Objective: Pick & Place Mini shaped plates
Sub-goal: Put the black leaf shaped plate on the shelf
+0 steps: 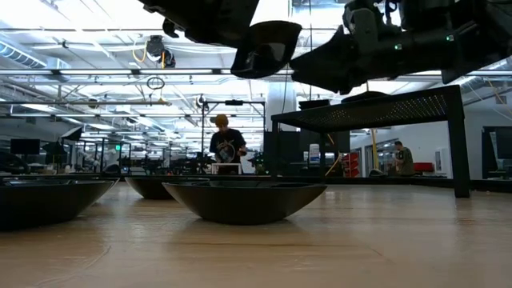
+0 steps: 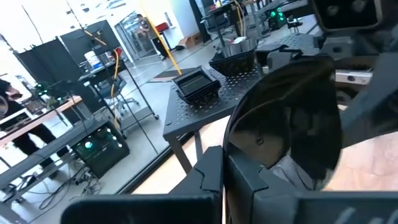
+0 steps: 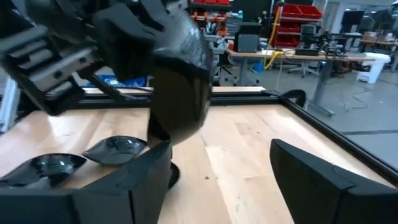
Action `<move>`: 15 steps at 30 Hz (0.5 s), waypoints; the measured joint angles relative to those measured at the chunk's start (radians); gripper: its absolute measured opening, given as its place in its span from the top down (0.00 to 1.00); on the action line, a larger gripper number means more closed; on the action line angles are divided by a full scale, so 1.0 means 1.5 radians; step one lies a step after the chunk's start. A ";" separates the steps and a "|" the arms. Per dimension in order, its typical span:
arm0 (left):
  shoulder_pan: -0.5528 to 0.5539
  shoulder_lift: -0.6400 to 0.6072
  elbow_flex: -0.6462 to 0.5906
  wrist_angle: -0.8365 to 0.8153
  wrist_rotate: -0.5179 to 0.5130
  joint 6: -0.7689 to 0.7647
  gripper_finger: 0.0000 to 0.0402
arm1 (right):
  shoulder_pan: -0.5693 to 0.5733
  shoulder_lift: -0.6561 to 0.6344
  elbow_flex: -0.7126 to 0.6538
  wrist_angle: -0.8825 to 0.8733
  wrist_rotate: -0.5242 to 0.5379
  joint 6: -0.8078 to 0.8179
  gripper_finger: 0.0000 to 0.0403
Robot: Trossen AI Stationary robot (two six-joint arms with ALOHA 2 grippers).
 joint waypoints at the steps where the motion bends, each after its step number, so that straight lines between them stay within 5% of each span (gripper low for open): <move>1: 0.000 0.000 0.000 -0.003 -0.004 0.000 0.99 | 0.004 0.002 0.003 0.001 -0.004 0.000 0.35; 15: 0.000 0.000 0.000 -0.002 0.012 -0.040 0.97 | 0.013 0.001 0.003 0.021 -0.012 0.002 0.39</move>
